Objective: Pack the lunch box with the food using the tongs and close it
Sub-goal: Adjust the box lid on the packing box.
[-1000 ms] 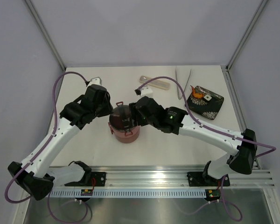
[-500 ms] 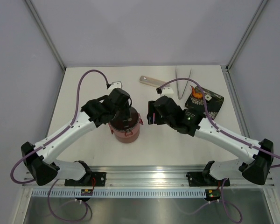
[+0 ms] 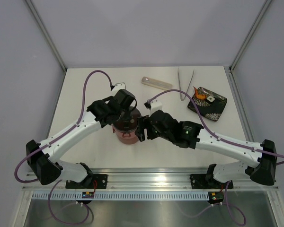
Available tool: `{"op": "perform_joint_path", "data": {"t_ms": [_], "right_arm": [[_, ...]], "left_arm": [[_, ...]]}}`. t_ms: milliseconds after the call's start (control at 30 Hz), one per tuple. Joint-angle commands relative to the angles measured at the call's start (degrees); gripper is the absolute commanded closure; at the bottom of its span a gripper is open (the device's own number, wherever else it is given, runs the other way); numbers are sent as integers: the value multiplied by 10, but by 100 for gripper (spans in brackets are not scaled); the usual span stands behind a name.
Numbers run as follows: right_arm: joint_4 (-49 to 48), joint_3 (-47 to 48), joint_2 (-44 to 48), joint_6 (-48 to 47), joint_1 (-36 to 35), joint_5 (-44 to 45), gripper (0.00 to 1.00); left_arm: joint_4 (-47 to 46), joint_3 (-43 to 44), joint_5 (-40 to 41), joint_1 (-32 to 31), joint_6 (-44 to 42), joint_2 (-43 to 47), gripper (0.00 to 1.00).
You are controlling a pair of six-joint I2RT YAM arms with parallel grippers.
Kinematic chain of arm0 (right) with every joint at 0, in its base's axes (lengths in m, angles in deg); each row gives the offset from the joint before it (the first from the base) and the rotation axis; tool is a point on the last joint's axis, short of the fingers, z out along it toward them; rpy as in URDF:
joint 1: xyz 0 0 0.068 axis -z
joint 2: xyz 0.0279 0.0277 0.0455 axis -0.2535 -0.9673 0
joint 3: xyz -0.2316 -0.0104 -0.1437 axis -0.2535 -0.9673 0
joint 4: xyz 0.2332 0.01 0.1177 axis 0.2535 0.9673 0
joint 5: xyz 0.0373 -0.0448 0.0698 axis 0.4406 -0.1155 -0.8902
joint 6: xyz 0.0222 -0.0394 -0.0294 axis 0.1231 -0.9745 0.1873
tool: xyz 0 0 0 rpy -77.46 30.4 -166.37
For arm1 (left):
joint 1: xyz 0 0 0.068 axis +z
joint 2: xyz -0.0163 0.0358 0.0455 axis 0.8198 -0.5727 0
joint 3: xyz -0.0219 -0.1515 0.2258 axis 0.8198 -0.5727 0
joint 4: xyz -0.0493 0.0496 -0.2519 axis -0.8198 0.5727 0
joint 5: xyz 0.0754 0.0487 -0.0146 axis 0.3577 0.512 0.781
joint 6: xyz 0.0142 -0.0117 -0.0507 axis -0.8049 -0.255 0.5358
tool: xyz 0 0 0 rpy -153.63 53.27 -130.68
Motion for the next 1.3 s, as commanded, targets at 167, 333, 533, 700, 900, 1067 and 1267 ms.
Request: {"op": "perform_joint_path", "data": {"t_ms": [167, 333, 533, 700, 900, 1067, 1267], "right_arm": [[-23, 20, -5, -5, -6, 36, 22], [-2, 36, 2, -3, -5, 73, 22], [36, 91, -30, -4, -6, 80, 22], [77, 163, -87, -12, -5, 80, 22], [121, 264, -177, -41, -5, 80, 20], [126, 321, -237, -60, -5, 75, 19], [171, 388, -312, -69, -5, 102, 23]], "left_arm": [[-17, 5, 2, -1, -21, 11, 72], [-15, 9, 2, -1, -18, 14, 57], [-6, 30, 1, -1, -20, 17, 26], [12, 68, 9, 14, -29, 43, 23], [9, 54, -25, 154, -60, 108, 22], [-6, -4, -70, 247, -66, 141, 21], [-46, -95, -183, 332, -59, 158, 23]]}}
